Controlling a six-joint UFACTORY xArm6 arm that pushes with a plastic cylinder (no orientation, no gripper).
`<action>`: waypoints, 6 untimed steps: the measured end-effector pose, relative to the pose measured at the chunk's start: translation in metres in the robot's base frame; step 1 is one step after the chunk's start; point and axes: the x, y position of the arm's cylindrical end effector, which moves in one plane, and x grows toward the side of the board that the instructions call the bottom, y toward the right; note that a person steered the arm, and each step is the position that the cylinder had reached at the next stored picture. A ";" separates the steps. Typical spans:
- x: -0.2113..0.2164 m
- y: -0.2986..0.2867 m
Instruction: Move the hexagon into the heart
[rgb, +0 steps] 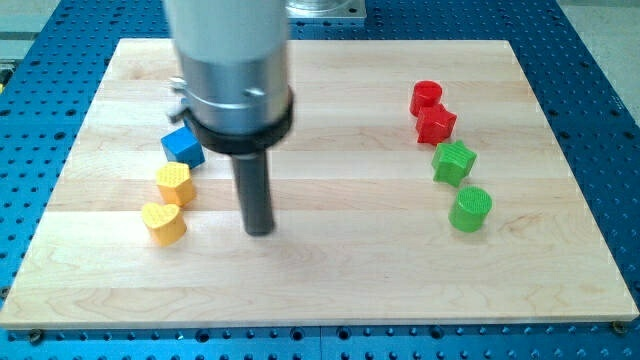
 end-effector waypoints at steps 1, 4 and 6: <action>-0.044 -0.018; -0.011 -0.073; 0.004 -0.040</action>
